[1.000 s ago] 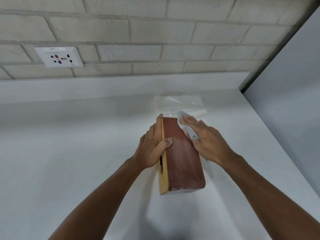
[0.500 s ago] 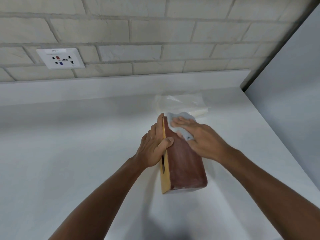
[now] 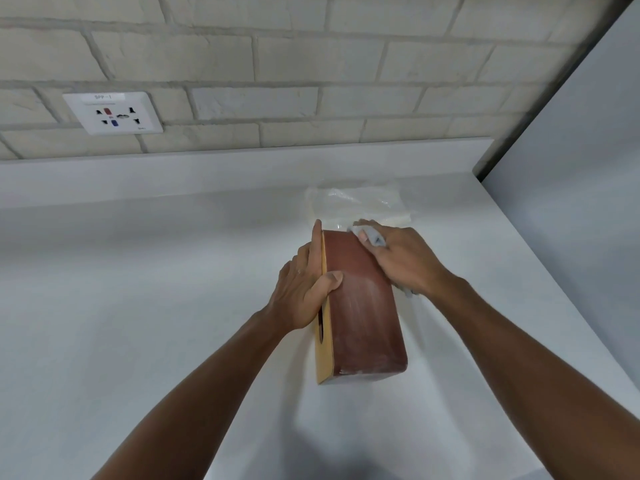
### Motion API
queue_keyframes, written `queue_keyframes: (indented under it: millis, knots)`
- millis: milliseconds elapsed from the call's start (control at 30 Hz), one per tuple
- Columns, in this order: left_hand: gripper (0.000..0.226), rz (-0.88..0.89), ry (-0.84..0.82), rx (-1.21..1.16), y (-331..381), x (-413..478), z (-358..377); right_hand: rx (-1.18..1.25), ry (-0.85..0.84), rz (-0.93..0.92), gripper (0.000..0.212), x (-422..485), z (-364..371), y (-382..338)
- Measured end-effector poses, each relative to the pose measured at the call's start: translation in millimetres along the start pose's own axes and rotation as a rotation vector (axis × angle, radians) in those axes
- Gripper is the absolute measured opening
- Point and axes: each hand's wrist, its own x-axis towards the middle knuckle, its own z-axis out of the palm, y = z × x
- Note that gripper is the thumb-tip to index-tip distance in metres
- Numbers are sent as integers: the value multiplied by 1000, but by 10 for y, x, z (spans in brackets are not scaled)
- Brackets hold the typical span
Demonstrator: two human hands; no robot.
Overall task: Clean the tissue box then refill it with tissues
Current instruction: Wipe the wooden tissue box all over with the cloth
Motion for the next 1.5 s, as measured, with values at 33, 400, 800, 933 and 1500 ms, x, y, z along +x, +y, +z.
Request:
queue_keyframes:
  millis: [33,400,800,933,1500]
  knots:
    - [102,6,-1,-7,-17,10,4,-15,3,-36,36,-10,33,-90]
    - [102,-12,-16,-21,21,-26,-19,-83,15,-71,44,-132,-54,-85]
    - [94,-28,-47,-4,27,-23,-32,-95,-104,-263,59,-400,83,-118]
    - [100,-36,-108,-211,-63,7,-35,-72,-55,-225,61,-450,67,83]
    - [32,-28,-79,-413,-65,71,-100,-154,-8,-275,65,-585,127,-116]
